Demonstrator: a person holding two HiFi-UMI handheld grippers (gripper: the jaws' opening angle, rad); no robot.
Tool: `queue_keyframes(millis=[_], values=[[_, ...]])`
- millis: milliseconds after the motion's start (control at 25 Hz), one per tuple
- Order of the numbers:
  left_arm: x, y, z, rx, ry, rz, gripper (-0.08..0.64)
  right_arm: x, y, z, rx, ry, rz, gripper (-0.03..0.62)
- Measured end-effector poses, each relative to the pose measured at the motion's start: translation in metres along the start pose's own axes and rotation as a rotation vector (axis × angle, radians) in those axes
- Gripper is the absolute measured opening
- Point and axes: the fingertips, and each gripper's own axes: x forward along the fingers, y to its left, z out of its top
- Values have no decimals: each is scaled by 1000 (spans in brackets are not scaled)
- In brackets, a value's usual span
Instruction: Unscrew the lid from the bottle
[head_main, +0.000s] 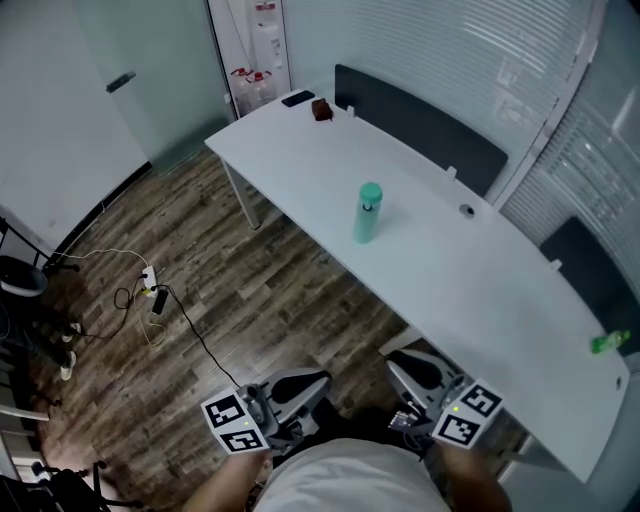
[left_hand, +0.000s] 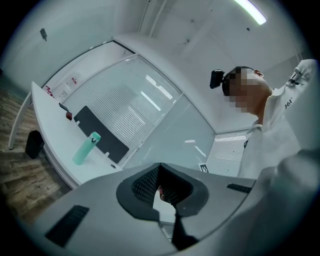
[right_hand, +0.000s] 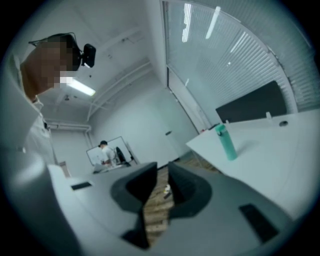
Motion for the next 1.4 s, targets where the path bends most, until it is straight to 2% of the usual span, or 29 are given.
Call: queue_keyframes(millis=[160,400,840,1080,1400], values=[[4,16,2,-29,-9,14,14,10,-11,6,-41,10,-17,77],[21,49,9,-31,-22,66,15,32,-46,18,-60,27,-10,78],[86,111,37,-12,-32,137,15,71,-117,57,-43,82,42,77],[114,145,34,-4,-22,189,17,80,-154,62,-33,104,45,78],[121,167,42,-2,12,176,21,93,-170,63,-10,110,-8,78]])
